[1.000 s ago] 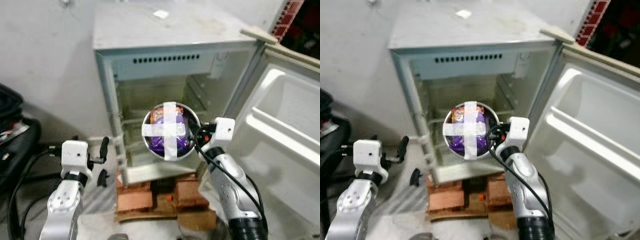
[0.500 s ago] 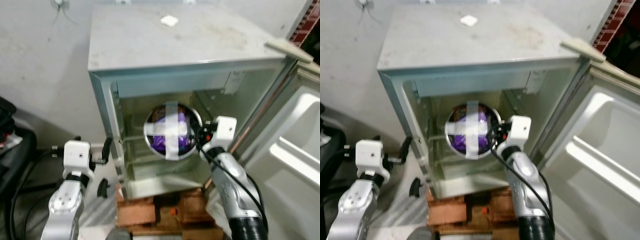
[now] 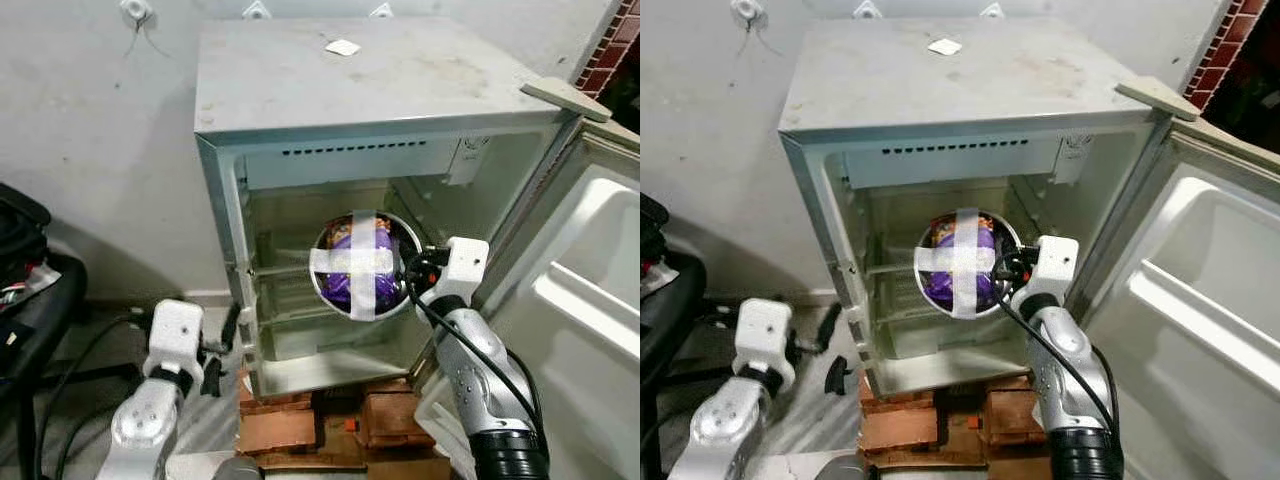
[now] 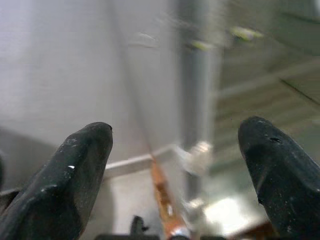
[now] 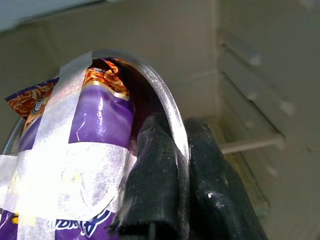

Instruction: Restocking fridge

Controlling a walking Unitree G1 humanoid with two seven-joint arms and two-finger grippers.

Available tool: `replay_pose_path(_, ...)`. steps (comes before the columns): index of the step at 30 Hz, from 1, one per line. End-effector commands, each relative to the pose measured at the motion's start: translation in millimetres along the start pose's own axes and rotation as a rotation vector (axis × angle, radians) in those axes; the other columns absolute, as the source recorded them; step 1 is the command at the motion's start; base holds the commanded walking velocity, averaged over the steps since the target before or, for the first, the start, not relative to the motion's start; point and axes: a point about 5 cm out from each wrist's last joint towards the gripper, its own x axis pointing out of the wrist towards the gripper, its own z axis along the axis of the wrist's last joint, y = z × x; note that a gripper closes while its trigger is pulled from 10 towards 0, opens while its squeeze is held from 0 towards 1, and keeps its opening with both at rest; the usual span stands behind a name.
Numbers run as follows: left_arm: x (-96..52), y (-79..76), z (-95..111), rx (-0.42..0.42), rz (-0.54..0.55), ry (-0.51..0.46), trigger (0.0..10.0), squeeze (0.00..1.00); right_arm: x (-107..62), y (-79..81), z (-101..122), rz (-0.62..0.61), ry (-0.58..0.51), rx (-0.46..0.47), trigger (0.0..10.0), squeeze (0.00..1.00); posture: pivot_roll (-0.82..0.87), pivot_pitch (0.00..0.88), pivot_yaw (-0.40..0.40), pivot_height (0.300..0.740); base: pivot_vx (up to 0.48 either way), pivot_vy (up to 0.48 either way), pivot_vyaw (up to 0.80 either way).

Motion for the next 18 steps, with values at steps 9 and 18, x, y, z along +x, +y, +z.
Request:
replay_pose_path(9, -11.4, -9.6, 12.5, 0.064, -0.058, -0.007, 10.0, 0.0, 19.3, -13.1, 7.9, -0.102, -0.011, -0.029, 10.0, 0.0, 0.18, 0.125, -0.062, 0.74, 0.0, 0.0, 0.0)
replay_pose_path(18, -28.8, -17.8, 19.4, 0.097, -0.096, 0.024, 10.0, 0.0, 39.5, -21.4, 13.7, -0.225, -0.012, 0.009, 10.0, 0.0, 0.21, 0.21, -0.067, 0.74, 0.0, 0.0, 0.0)
